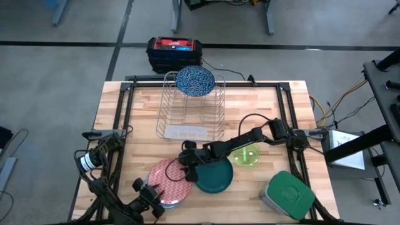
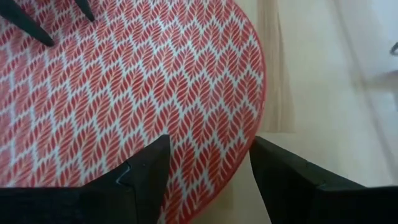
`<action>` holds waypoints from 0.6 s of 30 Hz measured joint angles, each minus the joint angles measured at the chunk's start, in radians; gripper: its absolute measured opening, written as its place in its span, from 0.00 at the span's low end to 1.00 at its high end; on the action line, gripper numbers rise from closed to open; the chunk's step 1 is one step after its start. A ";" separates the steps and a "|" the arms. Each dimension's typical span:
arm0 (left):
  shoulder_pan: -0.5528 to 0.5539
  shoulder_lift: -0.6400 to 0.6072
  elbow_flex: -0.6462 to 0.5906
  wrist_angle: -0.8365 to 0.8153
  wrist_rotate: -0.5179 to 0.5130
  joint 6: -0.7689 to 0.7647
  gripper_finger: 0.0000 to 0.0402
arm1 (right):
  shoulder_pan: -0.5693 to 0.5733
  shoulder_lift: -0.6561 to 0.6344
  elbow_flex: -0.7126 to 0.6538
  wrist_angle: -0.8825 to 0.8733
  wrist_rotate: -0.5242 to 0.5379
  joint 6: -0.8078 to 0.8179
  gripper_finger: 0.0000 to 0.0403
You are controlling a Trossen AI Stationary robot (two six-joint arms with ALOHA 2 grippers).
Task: Sort dishes
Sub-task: Put the orange patterned plate into the dish rack
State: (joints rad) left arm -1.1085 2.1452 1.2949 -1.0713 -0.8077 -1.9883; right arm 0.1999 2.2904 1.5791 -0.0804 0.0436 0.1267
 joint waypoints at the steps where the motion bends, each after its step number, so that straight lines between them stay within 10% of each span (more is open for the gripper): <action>1: 0.001 0.000 0.000 0.001 0.000 0.001 0.39 | -0.004 0.006 0.000 0.005 -0.016 0.007 0.52; 18: 0.006 0.004 -0.003 -0.013 -0.051 -0.038 0.39 | -0.032 0.014 -0.002 0.061 -0.072 0.037 0.22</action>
State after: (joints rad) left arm -1.1023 2.1490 1.2919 -1.0847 -0.8589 -2.0258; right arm 0.1684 2.3047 1.5772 -0.0191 -0.0282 0.1637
